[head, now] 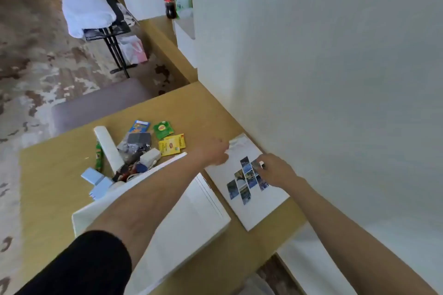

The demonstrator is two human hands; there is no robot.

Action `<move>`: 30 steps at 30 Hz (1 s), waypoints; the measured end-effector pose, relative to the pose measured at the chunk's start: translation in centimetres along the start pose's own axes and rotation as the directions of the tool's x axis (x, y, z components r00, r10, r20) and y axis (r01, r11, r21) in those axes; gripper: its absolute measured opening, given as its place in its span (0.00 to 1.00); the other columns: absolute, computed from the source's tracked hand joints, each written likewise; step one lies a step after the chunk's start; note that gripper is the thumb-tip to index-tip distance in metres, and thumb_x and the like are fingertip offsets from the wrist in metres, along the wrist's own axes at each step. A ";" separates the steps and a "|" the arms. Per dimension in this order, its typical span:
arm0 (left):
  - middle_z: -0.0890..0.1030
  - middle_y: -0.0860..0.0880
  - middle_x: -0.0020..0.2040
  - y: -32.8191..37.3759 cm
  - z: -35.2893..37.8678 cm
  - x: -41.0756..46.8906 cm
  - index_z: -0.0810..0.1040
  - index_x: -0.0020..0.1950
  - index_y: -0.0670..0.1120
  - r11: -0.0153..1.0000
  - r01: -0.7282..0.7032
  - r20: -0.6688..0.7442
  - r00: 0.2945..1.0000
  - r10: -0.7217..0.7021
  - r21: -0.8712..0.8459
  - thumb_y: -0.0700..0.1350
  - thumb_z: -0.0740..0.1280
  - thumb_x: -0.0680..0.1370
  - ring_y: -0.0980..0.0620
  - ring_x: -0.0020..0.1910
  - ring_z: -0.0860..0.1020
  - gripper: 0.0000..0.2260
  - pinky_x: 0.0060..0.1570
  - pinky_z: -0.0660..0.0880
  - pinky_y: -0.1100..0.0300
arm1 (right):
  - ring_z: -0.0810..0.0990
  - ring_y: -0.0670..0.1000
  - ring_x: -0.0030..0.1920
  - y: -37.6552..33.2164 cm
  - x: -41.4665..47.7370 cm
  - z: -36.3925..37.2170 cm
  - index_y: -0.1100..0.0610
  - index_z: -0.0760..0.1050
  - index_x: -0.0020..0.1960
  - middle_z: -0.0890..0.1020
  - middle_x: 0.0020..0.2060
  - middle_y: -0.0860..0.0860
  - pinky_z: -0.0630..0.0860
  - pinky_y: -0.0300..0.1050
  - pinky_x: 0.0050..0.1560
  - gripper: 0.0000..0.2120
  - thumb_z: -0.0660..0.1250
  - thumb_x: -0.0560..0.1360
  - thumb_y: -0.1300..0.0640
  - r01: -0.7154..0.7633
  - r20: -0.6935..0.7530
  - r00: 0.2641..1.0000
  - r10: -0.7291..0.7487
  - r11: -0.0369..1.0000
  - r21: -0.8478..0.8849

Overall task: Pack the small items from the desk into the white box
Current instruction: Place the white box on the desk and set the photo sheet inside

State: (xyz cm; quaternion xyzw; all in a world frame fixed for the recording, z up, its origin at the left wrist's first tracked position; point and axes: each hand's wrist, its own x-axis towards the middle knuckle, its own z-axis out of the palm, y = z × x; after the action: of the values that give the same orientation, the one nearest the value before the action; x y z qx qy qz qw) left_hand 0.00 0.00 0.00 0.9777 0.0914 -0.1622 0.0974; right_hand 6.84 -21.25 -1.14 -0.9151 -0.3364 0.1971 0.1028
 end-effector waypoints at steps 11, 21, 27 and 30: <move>0.52 0.38 0.77 0.8 8.0 4.2 0.46 0.77 0.44 0.900 0.404 0.237 0.902 -0.362 -0.165 0.59 0.75 0.66 0.36 0.76 0.51 0.52 0.72 0.56 0.39 | 0.42 0.62 0.77 5.9 1.4 5.9 0.46 0.42 0.78 0.42 0.78 0.58 0.55 0.63 0.74 0.47 0.64 0.71 0.32 0.093 0.252 0.967 -0.034 0.970 -0.226; 0.74 0.41 0.63 -0.7 5.3 6.3 0.71 0.63 0.44 0.803 0.541 0.120 0.840 -0.528 -0.250 0.63 0.74 0.63 0.41 0.62 0.71 0.36 0.60 0.66 0.48 | 0.39 0.59 0.77 7.8 2.2 8.1 0.42 0.42 0.78 0.39 0.78 0.54 0.47 0.60 0.74 0.49 0.67 0.68 0.32 0.068 0.195 0.980 -0.049 0.994 -0.091; 0.79 0.44 0.57 1.2 -0.7 5.7 0.74 0.61 0.42 0.871 0.333 0.153 0.942 -0.297 -0.361 0.54 0.66 0.77 0.49 0.46 0.75 0.20 0.46 0.71 0.56 | 0.47 0.60 0.77 7.3 2.0 7.2 0.48 0.39 0.78 0.42 0.77 0.57 0.53 0.58 0.74 0.58 0.71 0.63 0.30 -0.007 0.127 0.992 -0.003 0.997 0.074; 0.79 0.46 0.52 2.3 -3.5 2.1 0.74 0.60 0.45 0.886 0.197 0.012 0.977 -0.212 -0.421 0.53 0.63 0.79 0.48 0.45 0.76 0.15 0.44 0.72 0.57 | 0.49 0.57 0.77 6.5 2.4 5.8 0.49 0.39 0.78 0.46 0.78 0.53 0.54 0.56 0.73 0.53 0.61 0.67 0.26 0.037 0.081 0.995 -0.059 0.966 0.254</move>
State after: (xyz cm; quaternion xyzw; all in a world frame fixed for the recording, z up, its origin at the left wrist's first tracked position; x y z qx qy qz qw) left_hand 3.49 -1.11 2.86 0.9214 0.2281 -0.1312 0.2860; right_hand 9.75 -24.23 -9.11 -0.8766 -0.3349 0.2759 0.2082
